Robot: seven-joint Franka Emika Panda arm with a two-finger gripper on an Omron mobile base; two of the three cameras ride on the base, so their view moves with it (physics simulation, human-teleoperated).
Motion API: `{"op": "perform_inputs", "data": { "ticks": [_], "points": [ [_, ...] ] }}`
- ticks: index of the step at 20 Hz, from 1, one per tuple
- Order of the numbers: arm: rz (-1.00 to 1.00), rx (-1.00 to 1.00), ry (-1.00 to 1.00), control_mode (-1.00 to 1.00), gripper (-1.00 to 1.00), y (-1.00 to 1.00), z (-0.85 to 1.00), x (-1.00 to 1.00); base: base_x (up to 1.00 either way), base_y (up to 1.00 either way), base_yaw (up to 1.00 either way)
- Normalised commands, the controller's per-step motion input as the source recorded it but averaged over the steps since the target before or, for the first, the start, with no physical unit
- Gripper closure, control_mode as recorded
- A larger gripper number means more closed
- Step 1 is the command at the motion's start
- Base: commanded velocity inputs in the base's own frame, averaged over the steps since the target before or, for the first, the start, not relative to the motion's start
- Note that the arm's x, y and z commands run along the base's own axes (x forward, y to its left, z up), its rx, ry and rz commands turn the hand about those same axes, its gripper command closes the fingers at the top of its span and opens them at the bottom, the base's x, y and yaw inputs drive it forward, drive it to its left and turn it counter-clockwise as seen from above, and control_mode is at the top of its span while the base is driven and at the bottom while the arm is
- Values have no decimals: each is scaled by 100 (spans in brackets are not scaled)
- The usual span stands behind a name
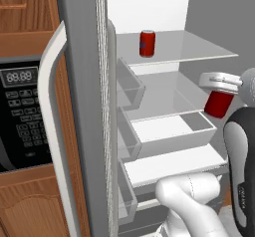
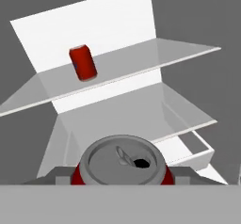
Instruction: Open the fridge, grab two sodas, and place both sodas inside the bowl with ice on the dining counter.
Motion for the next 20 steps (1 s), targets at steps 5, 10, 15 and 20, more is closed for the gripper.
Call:
{"op": "perform_inputs", "data": {
  "ticks": [5,10,15,20],
  "points": [
    [-6,0,-1,-100,100,0,-2,-31,0,0,0],
    [0,0,1,100,100,0,-6,-1,0,0,0],
    [0,0,0,100,100,0,0,0,-35,0,-8],
    [0,0,0,100,100,0,0,0,-50,2,-32]
  ]
}}
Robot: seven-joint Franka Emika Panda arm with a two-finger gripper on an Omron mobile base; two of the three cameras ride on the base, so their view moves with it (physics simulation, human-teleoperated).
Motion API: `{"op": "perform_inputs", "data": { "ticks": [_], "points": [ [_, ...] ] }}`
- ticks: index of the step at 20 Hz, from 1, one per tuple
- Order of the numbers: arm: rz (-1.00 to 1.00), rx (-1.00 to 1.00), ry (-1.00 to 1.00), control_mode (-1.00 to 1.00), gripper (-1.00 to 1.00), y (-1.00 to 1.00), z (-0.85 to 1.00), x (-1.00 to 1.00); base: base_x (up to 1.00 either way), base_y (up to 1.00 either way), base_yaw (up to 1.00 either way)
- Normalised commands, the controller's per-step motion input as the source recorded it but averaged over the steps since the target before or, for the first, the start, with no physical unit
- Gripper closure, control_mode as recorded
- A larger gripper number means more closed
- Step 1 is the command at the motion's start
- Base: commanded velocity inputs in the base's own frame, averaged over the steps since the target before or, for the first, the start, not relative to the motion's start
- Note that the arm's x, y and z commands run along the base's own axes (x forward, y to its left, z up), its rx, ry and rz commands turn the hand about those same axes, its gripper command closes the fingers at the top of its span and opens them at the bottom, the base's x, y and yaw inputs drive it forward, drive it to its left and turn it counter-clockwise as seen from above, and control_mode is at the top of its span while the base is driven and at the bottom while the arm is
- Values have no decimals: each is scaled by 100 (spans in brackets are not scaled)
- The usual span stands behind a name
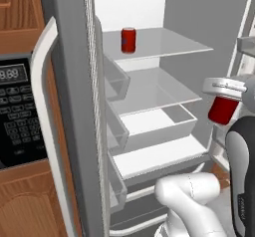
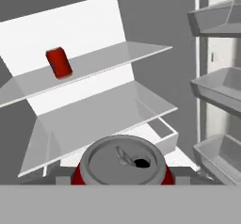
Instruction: Open the fridge, grab two sodas, and place both sodas inside the bowl with ice on the dining counter.
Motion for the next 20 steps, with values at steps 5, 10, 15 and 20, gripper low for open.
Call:
{"op": "perform_inputs", "data": {
  "ticks": [5,10,15,20],
  "points": [
    [0,0,0,100,100,0,0,0,-54,21,-40],
    [0,0,0,100,100,0,0,0,-59,35,-40],
    [0,0,0,100,100,0,0,0,-59,40,-39],
    [0,0,0,100,100,0,0,0,-64,25,-42]
  ]
}}
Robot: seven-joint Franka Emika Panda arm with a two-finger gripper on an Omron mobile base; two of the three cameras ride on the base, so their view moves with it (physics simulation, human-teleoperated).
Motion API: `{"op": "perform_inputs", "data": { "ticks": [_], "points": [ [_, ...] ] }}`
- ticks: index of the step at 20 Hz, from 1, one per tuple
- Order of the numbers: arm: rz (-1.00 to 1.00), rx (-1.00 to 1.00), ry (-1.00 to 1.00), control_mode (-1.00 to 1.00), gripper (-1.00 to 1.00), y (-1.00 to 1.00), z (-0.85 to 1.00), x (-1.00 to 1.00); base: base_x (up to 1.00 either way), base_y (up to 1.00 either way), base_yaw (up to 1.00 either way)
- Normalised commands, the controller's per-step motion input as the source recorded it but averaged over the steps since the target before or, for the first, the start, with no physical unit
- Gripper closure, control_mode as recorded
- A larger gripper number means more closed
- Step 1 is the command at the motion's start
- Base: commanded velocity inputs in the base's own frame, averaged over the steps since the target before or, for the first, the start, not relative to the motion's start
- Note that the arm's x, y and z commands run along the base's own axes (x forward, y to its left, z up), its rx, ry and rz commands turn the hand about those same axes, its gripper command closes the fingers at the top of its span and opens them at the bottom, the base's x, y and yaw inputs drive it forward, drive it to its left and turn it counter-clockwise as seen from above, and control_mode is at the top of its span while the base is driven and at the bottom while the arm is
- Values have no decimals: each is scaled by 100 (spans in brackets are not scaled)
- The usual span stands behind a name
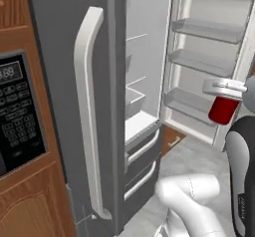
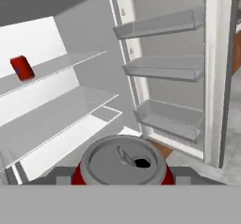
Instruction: Open the fridge, grab two sodas, and place both sodas inside the bowl with ice on the dining counter.
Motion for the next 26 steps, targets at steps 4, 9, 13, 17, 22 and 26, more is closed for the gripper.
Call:
{"op": "perform_inputs", "data": {
  "ticks": [4,9,13,17,22,26],
  "points": [
    [0,0,0,100,100,0,0,0,-72,9,-47],
    [0,0,0,100,100,0,0,0,-76,4,-49],
    [0,0,0,100,100,0,0,0,-80,2,-48],
    [0,0,0,100,100,0,0,0,-87,0,-48],
    [0,0,0,100,100,0,0,0,-89,0,-48],
    [0,0,0,100,100,0,0,0,-86,0,-46]
  ]
}}
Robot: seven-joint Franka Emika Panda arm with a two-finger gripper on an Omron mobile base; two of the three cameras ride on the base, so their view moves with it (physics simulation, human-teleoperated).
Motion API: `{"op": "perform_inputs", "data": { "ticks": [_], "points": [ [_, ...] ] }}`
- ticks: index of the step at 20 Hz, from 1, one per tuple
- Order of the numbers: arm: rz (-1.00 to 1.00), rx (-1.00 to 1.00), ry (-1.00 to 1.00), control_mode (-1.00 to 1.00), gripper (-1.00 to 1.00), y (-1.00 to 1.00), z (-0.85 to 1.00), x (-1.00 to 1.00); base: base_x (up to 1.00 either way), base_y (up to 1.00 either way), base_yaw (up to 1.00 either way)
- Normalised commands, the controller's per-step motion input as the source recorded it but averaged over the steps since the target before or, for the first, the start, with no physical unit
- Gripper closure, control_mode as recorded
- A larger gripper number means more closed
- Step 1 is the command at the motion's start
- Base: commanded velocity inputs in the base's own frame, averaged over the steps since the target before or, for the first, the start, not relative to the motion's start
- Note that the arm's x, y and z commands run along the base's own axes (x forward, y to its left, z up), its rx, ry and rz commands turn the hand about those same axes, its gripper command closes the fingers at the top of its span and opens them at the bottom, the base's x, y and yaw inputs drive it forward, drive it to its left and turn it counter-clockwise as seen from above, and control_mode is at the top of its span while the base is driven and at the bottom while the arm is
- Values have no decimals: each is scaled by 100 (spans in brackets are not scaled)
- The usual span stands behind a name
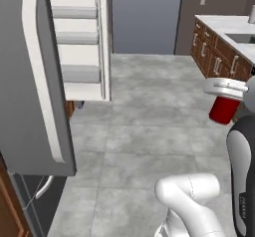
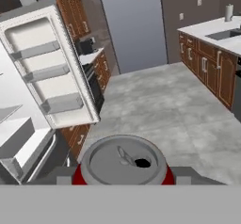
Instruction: Open the fridge, grab two sodas, and place both sodas inside the bowl with ice on the dining counter.
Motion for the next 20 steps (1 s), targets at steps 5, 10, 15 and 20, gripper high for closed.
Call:
{"op": "perform_inputs", "data": {
  "ticks": [5,10,15,20],
  "points": [
    [0,0,0,100,100,0,0,0,-81,-13,-33],
    [0,0,0,100,100,0,0,0,-58,-57,-19],
    [0,0,0,100,100,0,0,0,-58,-84,-12],
    [0,0,0,100,100,0,0,0,-50,-91,-11]
  ]
}}
